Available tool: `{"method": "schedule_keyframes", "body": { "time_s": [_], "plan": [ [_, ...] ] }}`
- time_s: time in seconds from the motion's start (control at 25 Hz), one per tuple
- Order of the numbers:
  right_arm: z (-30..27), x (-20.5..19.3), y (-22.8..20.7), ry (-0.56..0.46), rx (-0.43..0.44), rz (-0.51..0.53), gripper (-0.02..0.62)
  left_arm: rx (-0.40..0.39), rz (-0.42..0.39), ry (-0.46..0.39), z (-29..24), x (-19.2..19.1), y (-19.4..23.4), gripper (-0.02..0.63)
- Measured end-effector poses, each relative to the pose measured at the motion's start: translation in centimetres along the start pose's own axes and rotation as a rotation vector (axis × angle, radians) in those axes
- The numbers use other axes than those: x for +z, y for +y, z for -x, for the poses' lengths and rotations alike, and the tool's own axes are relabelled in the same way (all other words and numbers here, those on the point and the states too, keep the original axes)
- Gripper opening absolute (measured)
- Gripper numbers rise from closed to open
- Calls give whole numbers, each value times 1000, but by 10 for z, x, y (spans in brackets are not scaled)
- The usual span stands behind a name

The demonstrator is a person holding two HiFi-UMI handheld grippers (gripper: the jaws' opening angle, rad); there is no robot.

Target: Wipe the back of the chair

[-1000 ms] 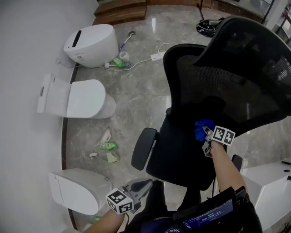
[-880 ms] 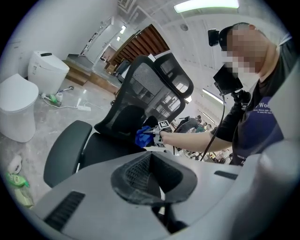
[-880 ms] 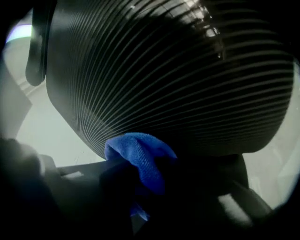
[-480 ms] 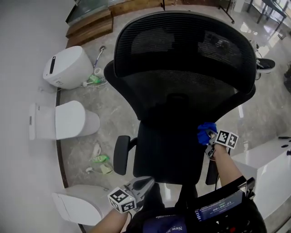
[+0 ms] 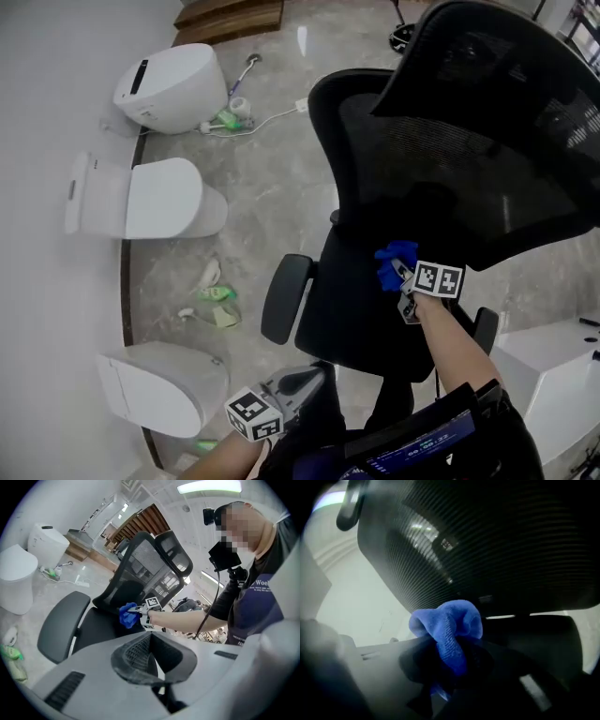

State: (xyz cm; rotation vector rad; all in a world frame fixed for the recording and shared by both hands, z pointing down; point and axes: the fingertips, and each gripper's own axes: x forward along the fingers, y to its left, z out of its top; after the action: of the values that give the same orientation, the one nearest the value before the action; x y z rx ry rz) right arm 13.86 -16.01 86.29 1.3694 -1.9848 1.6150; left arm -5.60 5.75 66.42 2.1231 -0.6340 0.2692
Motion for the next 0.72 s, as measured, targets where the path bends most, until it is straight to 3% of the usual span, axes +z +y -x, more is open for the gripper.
{"method": "schedule_keyframes", "body": {
  "time_s": [0.16,0.36,0.52,0.72],
  "plan": [
    [-93,-15,65,44,35,57,64,55,17,-23,56,-12,46,2],
    [-149,-8,82,19,46,17,63,120,57,-56,82,-28,85,2],
    [-139,1,60,0,15,-15,64,131,66,-60,83,-31,96,2],
    [-63,20,-24,-75,-108,-88,63,109,42,-39,63,-21,78,2]
  ]
}}
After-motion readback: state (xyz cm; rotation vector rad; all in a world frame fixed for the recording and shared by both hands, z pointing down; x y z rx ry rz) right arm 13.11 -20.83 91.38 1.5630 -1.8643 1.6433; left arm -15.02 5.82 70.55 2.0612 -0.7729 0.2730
